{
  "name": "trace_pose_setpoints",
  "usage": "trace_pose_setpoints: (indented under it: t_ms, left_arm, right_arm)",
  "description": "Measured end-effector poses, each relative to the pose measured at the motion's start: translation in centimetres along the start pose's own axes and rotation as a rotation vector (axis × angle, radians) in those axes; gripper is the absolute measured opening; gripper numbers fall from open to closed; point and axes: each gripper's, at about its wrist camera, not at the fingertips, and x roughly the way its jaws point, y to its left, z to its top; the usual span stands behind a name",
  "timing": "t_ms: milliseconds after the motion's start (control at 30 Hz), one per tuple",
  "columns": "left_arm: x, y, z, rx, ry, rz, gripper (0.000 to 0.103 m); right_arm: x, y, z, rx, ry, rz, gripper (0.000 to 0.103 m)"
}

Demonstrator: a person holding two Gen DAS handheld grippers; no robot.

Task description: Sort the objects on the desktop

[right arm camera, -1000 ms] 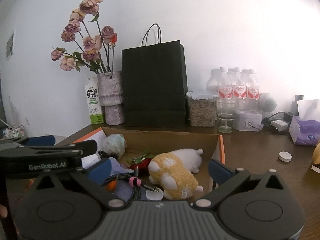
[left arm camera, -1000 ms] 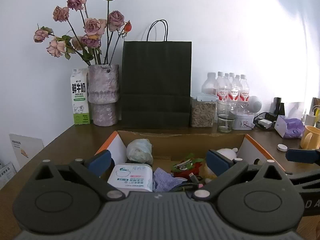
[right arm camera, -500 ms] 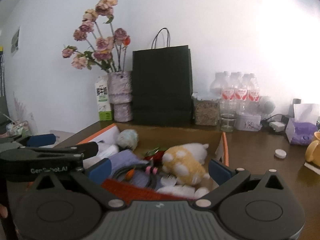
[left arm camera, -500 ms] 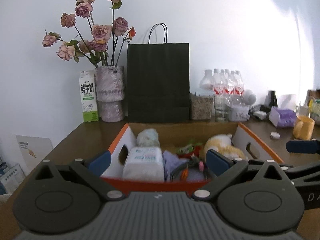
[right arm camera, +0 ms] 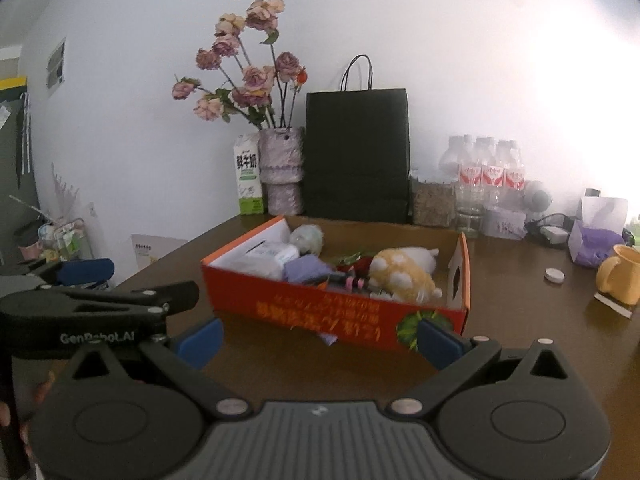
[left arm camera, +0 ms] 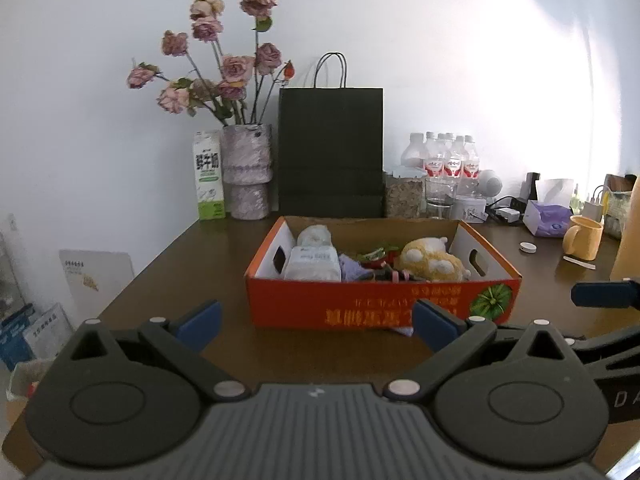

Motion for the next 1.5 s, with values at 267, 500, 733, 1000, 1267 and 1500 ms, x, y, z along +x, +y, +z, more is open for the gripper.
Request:
trace_pose_setpoints:
  t_ms: [267, 500, 733, 1000, 1267, 1500]
  left_arm:
    - [-3.7, -0.4, -2.2, 0.012, 0.04, 0.0, 0.103]
    - [-5.4, -1.3, -3.2, 0.016, 0.057, 0.008, 0.103]
    - [-6.1, -1.4, -3.5, 0.011, 0.058, 0.016, 0.103]
    - [-6.2, -1.3, -3.5, 0.01, 0.062, 0.019, 0.103]
    - [-6.2, -1.3, -3.5, 0.01, 0.063, 0.02, 0.103]
    - [-6.2, -1.3, -3.5, 0.01, 0.063, 0.02, 0.103]
  right_arm:
    - [-3.7, 1.1, -2.8, 0.02, 0.043, -0.001, 0.103]
    - [-5.8, 1.2, -4.1, 0.032, 0.047, -0.017, 0.103]
    - [-6.4, 1.1, -4.5, 0.038, 0.048, -0.013, 0.103]
    - [-6.5, 1.2, -4.5, 0.035, 0.047, -0.013, 0.103]
    - [-6.5, 1.2, -4.6, 0.034, 0.047, -0.013, 0.103]
    - [-6.5, 1.2, -4.6, 0.033, 0.047, -0.014, 0.103]
